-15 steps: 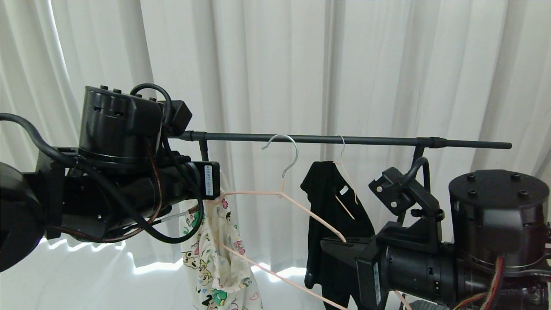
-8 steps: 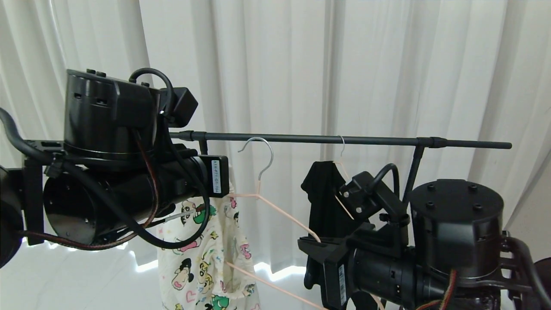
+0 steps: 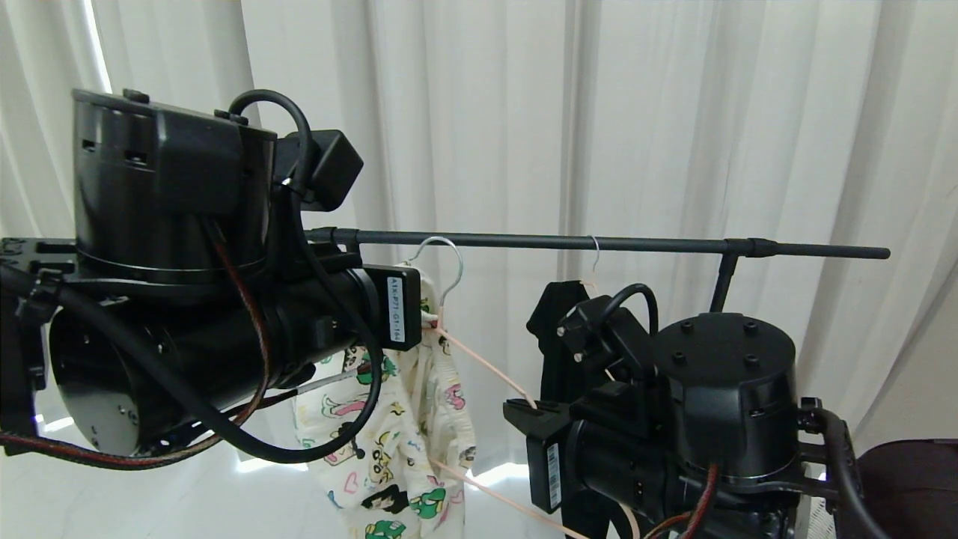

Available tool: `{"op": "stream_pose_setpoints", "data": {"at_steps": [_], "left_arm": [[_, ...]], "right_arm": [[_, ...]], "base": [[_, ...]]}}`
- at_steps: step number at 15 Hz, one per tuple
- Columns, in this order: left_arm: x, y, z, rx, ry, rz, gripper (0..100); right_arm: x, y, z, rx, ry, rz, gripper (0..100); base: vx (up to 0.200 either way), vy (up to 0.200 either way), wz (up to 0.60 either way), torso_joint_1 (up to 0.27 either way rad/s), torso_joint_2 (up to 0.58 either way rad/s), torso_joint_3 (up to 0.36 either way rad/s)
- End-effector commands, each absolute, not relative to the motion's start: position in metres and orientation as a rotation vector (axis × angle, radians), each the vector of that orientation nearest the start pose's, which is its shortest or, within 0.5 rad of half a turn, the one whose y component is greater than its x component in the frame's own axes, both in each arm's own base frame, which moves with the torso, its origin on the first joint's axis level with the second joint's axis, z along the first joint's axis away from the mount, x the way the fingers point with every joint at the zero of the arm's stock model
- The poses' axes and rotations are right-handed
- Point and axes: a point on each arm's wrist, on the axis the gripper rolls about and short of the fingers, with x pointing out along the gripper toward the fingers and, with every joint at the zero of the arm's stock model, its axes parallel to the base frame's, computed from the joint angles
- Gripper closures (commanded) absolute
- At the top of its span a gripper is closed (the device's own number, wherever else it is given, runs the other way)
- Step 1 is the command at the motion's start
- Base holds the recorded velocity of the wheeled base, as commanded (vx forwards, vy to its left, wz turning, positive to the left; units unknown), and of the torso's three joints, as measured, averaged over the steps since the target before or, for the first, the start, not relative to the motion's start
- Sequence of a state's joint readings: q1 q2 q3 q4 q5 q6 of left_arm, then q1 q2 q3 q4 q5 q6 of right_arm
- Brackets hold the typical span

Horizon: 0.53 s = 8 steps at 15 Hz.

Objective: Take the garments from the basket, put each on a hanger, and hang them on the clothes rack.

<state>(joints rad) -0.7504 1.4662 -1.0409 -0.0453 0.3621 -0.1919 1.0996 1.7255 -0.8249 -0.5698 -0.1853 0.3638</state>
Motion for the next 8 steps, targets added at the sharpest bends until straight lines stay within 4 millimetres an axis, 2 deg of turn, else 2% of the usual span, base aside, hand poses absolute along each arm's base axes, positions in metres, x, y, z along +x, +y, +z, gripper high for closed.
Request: {"op": "stream_pose_setpoints", "data": {"at_steps": [1, 4, 8], "left_arm": [[0.190, -0.166, 0.257, 0.016, 0.357, -0.338, 100], [0.196, -0.164, 0.262, 0.007, 0.340, -0.316, 100], [0.200, -0.167, 0.258, 0.026, 0.352, -0.312, 100]], "right_arm": [[0.144, 0.273, 0.176, 0.135, 0.421, 0.826, 100], [0.137, 0.269, 0.188, 0.156, 0.387, 0.841, 100], [0.137, 0.272, 0.194, 0.197, 0.321, 0.841, 100]], "base": [[0.000, 0.000, 0.00, 0.000, 0.00, 0.000], [0.000, 0.000, 0.00, 0.000, 0.00, 0.000], [0.000, 0.000, 0.00, 0.000, 0.00, 0.000]]}}
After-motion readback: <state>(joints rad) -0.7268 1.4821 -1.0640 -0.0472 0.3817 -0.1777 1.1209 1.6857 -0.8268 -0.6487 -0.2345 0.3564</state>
